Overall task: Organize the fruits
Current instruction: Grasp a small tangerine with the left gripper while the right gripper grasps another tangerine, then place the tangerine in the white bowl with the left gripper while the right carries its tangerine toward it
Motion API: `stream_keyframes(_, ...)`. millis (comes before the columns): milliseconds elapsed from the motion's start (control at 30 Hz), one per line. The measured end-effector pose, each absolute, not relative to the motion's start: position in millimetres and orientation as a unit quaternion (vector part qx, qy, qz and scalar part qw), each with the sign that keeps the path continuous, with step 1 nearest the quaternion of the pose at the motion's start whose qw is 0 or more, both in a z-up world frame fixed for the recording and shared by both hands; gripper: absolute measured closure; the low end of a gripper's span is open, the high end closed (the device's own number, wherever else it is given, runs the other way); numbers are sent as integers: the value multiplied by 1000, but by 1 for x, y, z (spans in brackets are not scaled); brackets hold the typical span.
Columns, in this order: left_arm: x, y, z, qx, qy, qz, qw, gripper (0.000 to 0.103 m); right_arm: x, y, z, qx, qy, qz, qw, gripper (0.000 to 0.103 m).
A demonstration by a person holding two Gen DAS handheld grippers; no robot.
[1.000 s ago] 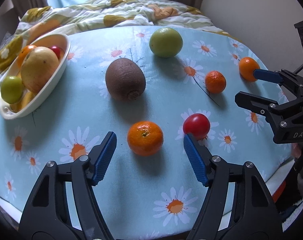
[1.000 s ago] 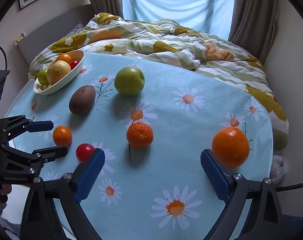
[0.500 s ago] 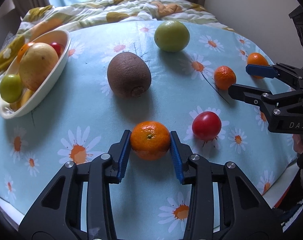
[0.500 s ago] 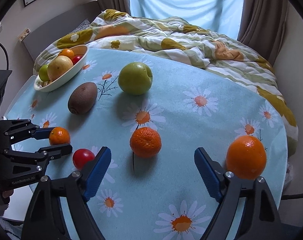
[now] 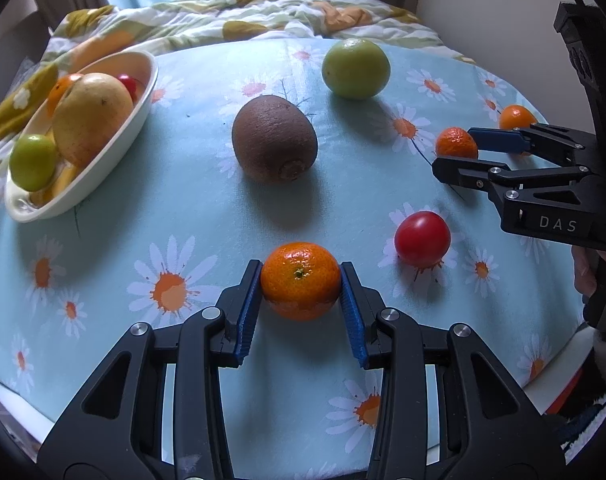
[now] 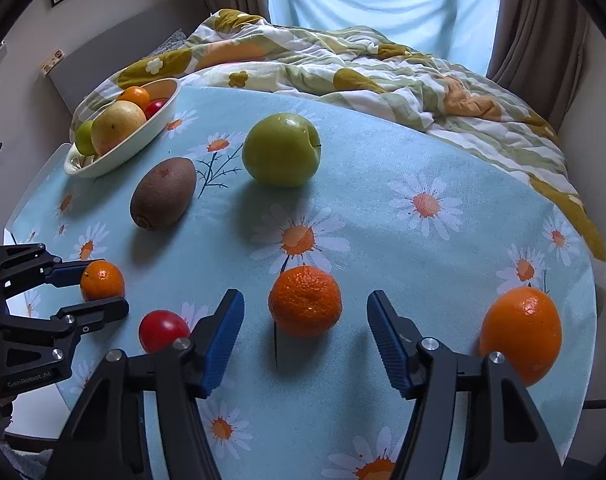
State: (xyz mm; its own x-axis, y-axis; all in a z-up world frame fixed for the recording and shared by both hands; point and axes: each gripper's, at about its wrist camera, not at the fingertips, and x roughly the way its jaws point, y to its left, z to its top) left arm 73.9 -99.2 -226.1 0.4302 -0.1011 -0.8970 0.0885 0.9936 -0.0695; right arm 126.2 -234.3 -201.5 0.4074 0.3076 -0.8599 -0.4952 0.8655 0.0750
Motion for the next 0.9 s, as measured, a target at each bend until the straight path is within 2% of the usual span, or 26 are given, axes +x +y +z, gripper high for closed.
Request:
stream_keyframes(133,70,-97,-225,-5,531,-53,846,59,129,-231,-204,-105,489,240,832,55)
stream_keyframes(167,70,-96,-223,-5,529,-52,847,59,129,-230,-204,-105,490,241,831,65)
stream_keyframes(200,69,-95,-221,-6,528,-51,848,59,129,-230,-204,-106,490,240,831,70)
stream_keyframes(900,53,-57,-147,-31,476,-31,878,59,112,-205,-134,-103,456,262,845,70)
